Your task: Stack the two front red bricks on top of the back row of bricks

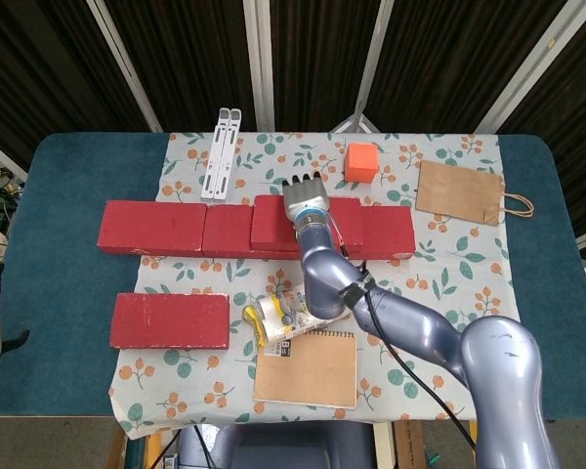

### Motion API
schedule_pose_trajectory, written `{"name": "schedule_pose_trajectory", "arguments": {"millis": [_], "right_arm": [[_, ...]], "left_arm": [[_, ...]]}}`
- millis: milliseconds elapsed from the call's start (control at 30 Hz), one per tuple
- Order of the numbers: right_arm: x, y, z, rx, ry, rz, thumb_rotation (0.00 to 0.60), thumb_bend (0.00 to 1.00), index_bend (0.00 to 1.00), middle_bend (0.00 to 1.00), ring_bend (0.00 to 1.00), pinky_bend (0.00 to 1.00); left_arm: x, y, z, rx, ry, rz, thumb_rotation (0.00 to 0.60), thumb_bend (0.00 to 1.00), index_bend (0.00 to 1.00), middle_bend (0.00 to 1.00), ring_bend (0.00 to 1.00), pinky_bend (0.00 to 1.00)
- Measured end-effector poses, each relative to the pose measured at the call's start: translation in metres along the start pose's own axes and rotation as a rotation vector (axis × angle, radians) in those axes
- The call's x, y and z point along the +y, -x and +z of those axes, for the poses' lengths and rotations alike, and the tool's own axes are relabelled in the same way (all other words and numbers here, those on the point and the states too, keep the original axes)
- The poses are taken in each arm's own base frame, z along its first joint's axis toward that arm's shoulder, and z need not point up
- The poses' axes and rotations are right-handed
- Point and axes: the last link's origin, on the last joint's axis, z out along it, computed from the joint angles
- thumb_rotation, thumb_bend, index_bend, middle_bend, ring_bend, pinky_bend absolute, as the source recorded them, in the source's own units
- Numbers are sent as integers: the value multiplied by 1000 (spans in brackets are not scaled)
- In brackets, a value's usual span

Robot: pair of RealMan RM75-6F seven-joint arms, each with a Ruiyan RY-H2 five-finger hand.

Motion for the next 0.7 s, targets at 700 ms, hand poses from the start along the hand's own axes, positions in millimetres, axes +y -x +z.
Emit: {"name": "schedule_pose_trajectory", "arguments": {"millis": [700], "right_arm": [[229,41,-157,405,-17,354,600,63,0,35,0,0]], "left_arm": [[17,-5,-18,15,204,-68,600,0,49,0,0,61]]}}
